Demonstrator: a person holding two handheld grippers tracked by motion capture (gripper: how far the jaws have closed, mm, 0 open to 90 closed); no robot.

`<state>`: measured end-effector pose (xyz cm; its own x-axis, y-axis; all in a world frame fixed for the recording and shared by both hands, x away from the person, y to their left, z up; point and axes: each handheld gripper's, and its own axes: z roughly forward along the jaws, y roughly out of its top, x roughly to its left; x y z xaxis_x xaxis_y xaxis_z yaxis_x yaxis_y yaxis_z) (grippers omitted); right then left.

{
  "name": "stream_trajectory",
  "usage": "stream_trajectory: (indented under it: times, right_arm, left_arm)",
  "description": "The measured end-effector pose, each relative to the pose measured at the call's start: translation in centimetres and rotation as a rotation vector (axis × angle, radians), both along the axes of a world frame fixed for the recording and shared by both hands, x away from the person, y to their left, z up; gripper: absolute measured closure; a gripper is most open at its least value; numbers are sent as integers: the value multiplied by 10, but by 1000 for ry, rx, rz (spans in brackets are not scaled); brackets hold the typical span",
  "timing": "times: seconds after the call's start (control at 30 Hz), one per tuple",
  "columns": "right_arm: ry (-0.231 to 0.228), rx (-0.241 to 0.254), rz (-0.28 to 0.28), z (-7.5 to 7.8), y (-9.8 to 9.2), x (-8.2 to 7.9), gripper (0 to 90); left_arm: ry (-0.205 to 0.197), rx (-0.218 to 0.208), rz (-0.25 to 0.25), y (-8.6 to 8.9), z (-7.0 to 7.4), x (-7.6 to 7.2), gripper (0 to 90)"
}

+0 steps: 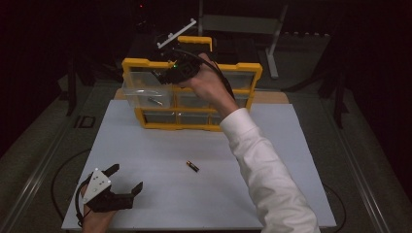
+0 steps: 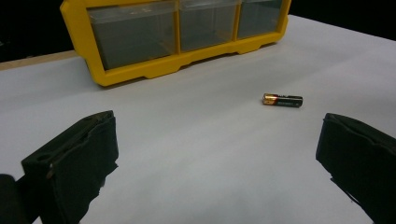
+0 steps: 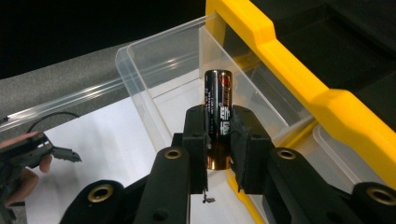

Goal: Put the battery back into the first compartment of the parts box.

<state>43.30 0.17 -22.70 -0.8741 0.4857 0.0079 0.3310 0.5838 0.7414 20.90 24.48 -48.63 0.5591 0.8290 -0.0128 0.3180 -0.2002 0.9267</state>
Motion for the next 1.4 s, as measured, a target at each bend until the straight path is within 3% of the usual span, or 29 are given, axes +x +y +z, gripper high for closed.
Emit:
stream_trajectory:
  times: [0.07,0.13,0.2,0.43,0.8,1.1,1.37,1.4]
  right_arm:
    - [6,6,-11,-1,2,2,754]
    - [17,19,-8,-1,3,5,550]
    - [0,13,-31,-2,4,4,356]
    - [-23,-18,-76,-2,-9,3,190]
    - [-12,-79,-74,-17,-34,-4,159]
    - [17,-147,-68,-46,-46,-7,166]
    - [22,-203,-48,-66,-45,-14,167]
    - [26,-214,-36,-74,-44,-18,167]
  left_arm:
    - [1,3,-1,0,0,0,0]
    - [0,2,-2,0,0,0,0]
    - [-1,0,-1,0,0,0,0]
    - [0,6,-3,0,0,0,0]
    - [1,5,-5,-2,0,0,0]
    - [3,5,-6,-2,0,0,0]
    - [2,4,-6,-2,-1,0,0]
    - [1,4,-6,-2,-1,0,0]
